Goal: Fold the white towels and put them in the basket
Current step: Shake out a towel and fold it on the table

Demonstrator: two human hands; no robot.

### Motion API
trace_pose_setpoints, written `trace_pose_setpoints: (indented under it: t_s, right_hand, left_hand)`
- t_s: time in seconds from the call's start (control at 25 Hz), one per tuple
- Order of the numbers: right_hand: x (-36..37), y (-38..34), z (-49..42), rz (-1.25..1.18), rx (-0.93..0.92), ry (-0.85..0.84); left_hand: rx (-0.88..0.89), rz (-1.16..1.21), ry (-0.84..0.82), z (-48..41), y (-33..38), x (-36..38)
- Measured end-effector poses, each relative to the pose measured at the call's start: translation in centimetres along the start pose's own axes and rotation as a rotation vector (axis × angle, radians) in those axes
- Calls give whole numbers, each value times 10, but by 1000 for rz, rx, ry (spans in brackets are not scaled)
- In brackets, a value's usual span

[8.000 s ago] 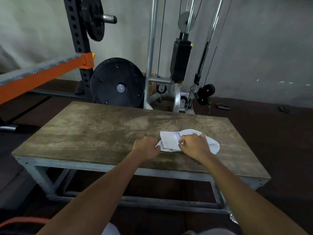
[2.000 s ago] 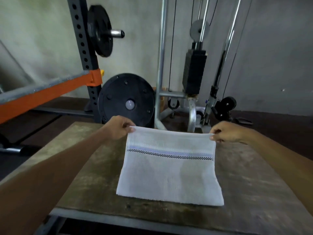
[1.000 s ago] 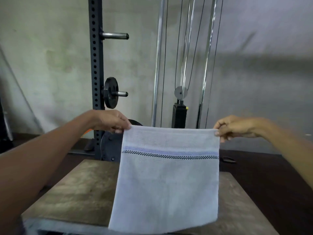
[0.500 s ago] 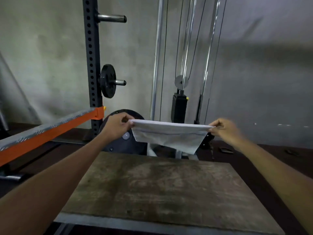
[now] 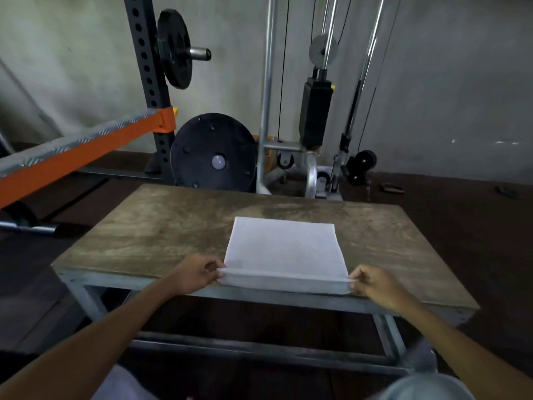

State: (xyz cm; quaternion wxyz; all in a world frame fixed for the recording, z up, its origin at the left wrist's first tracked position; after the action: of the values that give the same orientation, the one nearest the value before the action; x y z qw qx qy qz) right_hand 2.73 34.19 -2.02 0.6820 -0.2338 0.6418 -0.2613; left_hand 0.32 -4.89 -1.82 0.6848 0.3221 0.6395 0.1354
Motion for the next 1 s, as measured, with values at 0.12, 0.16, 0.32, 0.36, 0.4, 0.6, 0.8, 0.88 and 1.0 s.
trace_pose_setpoints:
  t_s: [0.12,0.16,0.32,0.36,0.4,0.6,0.8,0.88,1.0]
  right_hand:
    - [-9,-12,-33,-2,-46,47]
    - [-12,-16,-48,4,-47,61]
    - [-20,-17,-121,-2,-26,87]
    - [-19,-15,-137,10,-14,87]
    - [-19,-12,-153,22,0,88]
    - [-4,1,-205,86,43,79]
    - [2,10,-222,61,86,83]
    - [2,10,-223,73,80,78]
    - [2,6,-221,61,51,46]
  left_hand:
    - [-12,-22,85,-28,-2,-11]
    - [-16,-28,112,-43,-4,-15]
    - [-39,-45,187,-112,-16,-22]
    - [-43,-45,205,-127,-18,-23]
    - [-50,-41,221,-144,-21,-22]
    - [-103,-48,245,-197,-42,4]
    - [-116,15,347,-209,-51,15]
    - [-108,38,370,-211,-50,14]
    - [-94,21,366,-209,-46,12]
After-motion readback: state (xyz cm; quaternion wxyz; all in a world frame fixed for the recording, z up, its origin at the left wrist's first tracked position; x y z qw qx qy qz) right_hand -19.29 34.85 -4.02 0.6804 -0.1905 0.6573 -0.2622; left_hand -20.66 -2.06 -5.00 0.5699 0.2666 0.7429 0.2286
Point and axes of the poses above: each hand's wrist, its own z-axis away from the middle knuckle, its own x-axis out of the palm, y = z × x, the point moved 6 cm from there along -z, towards the middle knuckle, and after that the axes turned 3 degrees about y, right-handed, at the moved point
